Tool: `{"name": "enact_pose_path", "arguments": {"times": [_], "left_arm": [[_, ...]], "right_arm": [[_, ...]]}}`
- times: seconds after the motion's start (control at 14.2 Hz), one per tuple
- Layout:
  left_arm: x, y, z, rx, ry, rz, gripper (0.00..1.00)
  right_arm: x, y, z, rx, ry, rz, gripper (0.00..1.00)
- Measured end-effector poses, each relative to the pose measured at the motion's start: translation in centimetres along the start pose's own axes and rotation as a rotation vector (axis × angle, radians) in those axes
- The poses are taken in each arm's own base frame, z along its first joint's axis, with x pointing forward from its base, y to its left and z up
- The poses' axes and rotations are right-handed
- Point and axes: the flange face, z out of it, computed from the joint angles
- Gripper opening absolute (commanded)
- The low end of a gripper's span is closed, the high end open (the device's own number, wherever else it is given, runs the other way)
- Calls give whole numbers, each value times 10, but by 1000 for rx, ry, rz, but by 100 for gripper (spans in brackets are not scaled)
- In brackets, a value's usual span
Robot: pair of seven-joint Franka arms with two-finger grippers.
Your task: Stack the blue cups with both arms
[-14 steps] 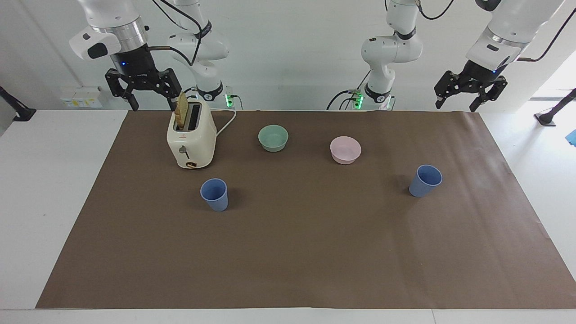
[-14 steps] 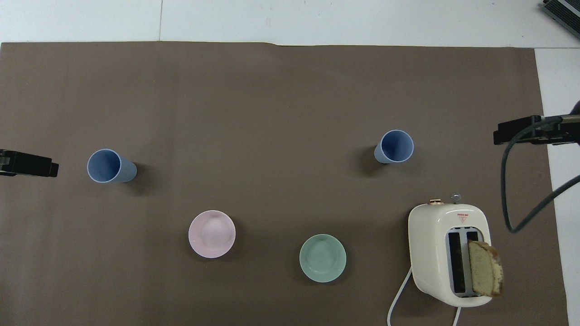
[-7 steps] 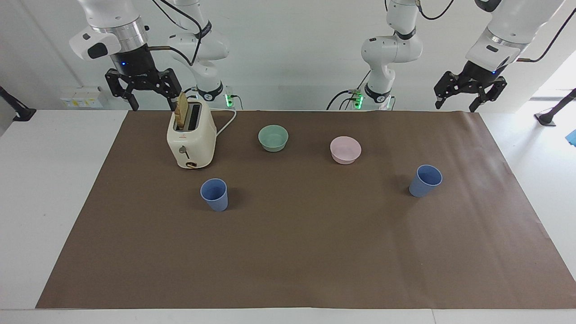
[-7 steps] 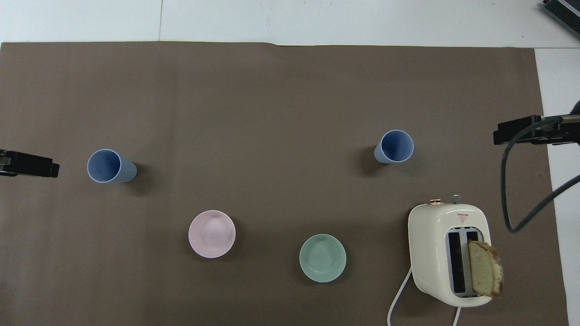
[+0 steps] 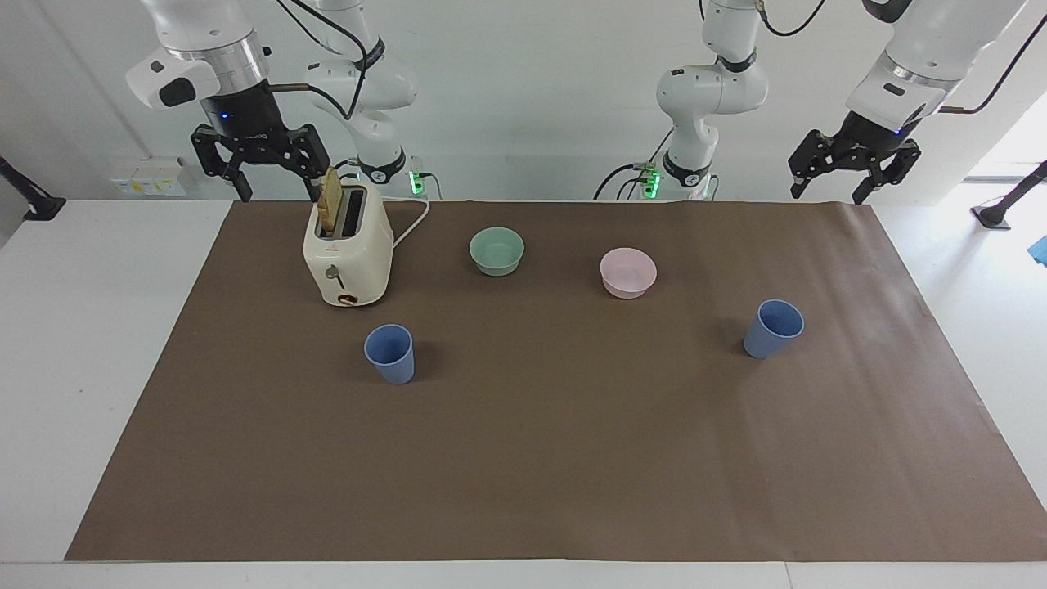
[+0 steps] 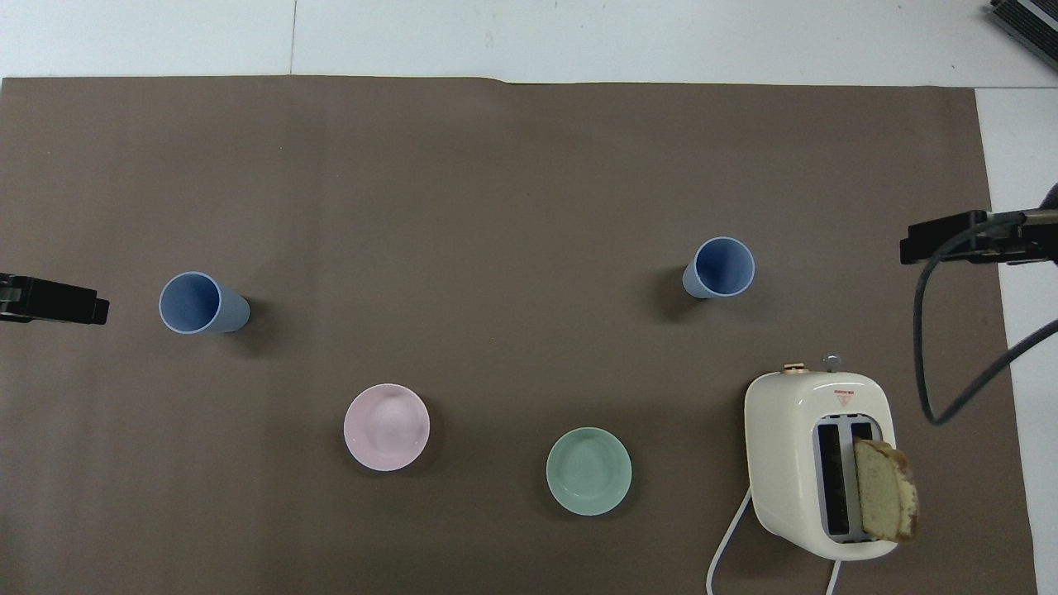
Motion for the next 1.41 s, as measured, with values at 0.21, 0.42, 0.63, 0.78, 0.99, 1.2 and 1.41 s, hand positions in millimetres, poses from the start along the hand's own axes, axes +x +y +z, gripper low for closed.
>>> {"name": "enact_pose_path", "arguments": {"times": [0.21, 0.42, 0.63, 0.78, 0.99, 1.2, 1.41], "left_arm": [[0, 0, 0, 0, 0, 0, 100], [3, -3, 16, 0, -6, -6, 100], [12, -21, 54, 3, 4, -45, 100], [17, -37, 81, 3, 6, -108, 100], [22, -52, 118, 2, -3, -226, 100], [27, -74, 160, 0, -25, -304, 100], [39, -86, 206, -3, -57, -361, 100]], "right_arm": [[0, 0, 0, 0, 0, 0, 100], [0, 0, 0, 0, 0, 0, 100], [0, 0, 0, 0, 0, 0, 100], [0, 0, 0, 0, 0, 0, 100], [0, 0, 0, 0, 0, 0, 100], [0, 0, 0, 0, 0, 0, 100], [0, 0, 0, 0, 0, 0, 100]]}}
